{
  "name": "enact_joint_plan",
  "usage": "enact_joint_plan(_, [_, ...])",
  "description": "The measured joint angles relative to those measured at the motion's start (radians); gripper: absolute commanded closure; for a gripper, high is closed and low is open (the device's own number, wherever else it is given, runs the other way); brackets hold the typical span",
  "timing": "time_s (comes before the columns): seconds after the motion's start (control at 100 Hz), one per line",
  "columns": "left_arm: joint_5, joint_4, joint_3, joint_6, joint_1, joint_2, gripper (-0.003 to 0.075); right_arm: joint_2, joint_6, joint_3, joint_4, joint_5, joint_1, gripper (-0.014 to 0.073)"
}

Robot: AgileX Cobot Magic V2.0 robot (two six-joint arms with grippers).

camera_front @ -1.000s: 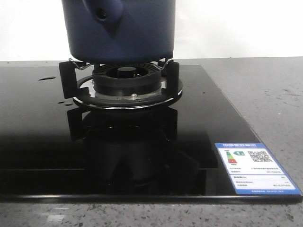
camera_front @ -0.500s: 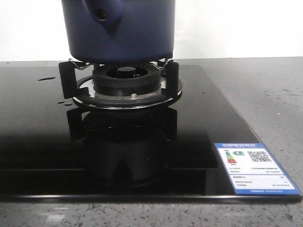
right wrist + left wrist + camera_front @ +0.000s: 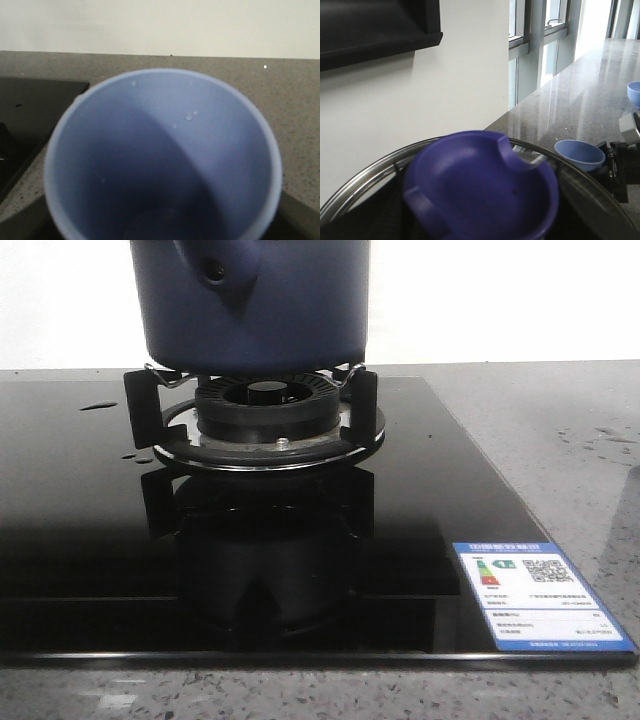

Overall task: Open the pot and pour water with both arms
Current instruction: 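Turn the cup upright and set it on the counter with the right gripper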

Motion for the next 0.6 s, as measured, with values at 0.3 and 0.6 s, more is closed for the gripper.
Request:
enact_joint_plan(0.3, [0.002, 0.001, 0.0, 0.0, 0.0, 0.0, 0.0456, 0.028, 0.0, 0.0, -0.002, -0.008, -0.001, 0.0117])
enact_joint_plan(0.6, [0.002, 0.003, 0.0, 0.0, 0.0, 0.0, 0.0456, 0.016, 0.0, 0.0, -0.004, -0.004, -0.001, -0.0052])
